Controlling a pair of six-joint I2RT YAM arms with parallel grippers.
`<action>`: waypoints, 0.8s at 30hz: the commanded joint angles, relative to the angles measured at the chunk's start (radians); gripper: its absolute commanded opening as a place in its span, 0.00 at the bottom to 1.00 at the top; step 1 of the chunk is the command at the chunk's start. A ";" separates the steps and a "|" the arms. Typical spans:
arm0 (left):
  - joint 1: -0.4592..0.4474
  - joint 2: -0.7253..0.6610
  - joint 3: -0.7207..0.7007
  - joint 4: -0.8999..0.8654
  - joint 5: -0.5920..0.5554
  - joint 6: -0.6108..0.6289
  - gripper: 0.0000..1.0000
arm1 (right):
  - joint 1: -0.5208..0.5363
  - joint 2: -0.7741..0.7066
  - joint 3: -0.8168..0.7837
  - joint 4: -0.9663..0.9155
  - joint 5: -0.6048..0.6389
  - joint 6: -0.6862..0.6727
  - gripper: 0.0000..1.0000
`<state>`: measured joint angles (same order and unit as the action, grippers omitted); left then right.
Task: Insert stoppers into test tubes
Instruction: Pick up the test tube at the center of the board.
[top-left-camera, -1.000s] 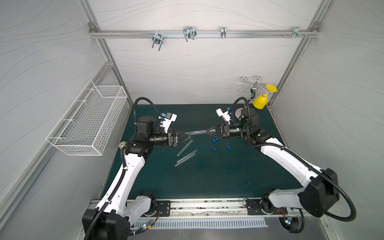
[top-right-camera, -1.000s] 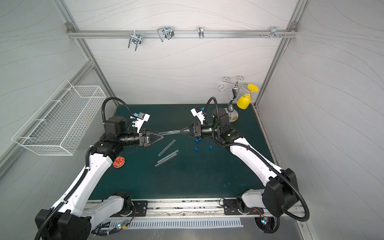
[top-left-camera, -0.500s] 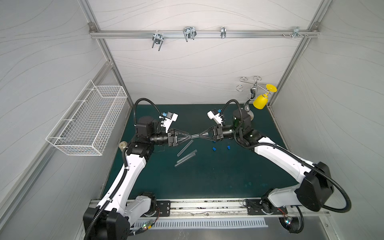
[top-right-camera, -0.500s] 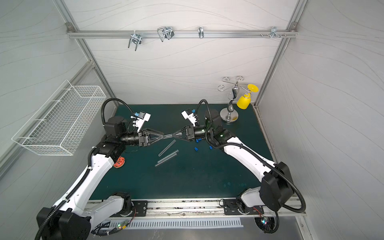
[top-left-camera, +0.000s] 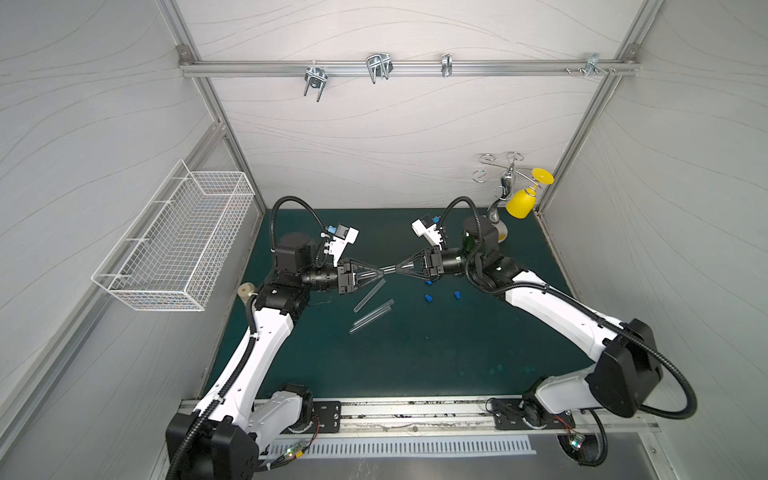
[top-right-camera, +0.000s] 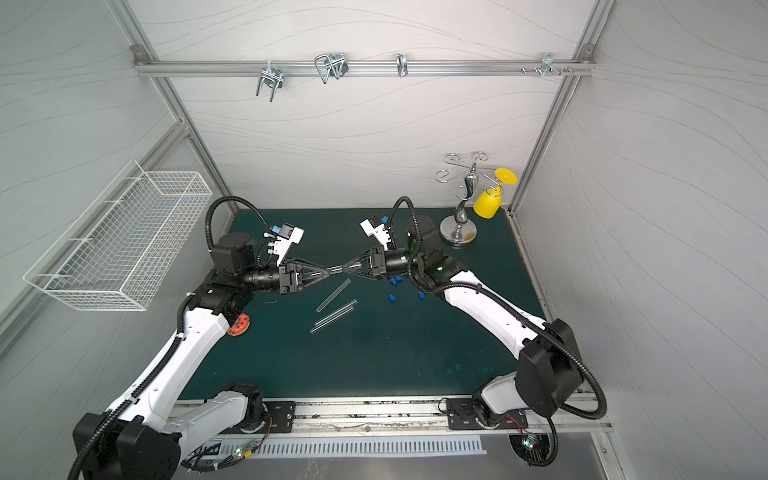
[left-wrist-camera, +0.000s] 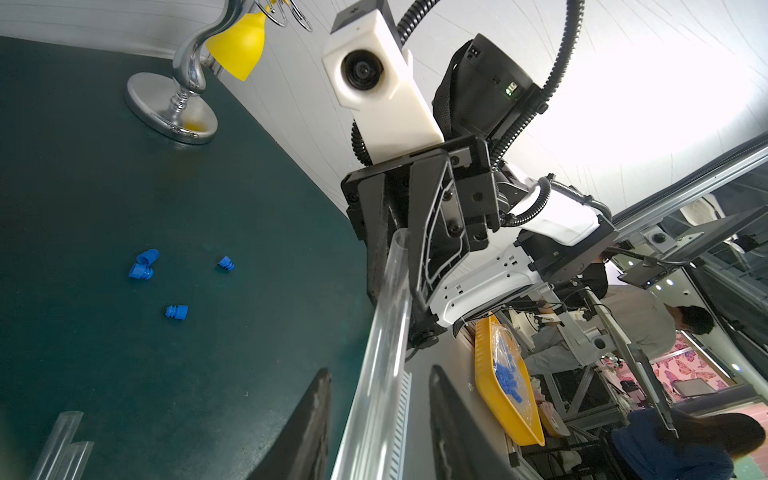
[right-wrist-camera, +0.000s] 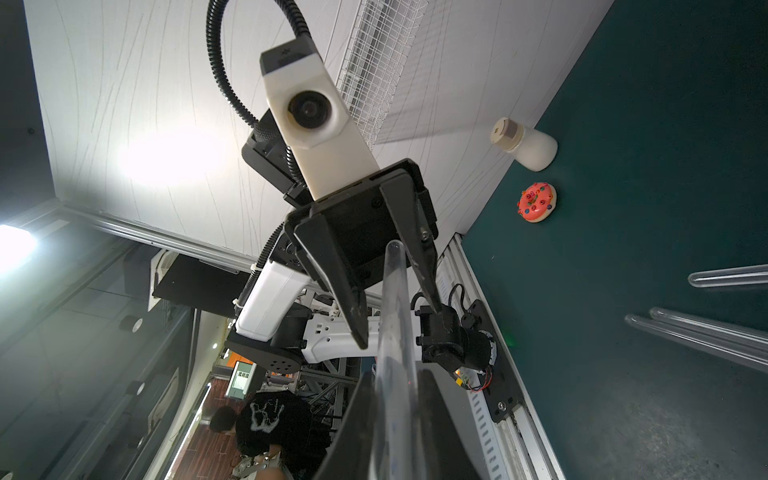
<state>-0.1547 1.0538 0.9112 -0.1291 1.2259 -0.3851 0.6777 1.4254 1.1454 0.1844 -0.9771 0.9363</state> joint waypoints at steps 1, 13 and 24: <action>-0.009 0.006 0.008 0.029 0.000 0.015 0.38 | 0.013 0.016 0.033 0.029 -0.007 0.012 0.08; -0.013 0.009 0.012 0.032 -0.005 0.013 0.25 | 0.026 0.040 0.048 0.028 -0.005 0.007 0.08; -0.013 0.010 0.018 0.039 -0.006 -0.006 0.26 | 0.032 0.049 0.042 0.027 -0.006 0.001 0.08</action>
<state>-0.1570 1.0576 0.9100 -0.1307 1.2152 -0.3782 0.6857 1.4563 1.1732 0.1940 -0.9775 0.9360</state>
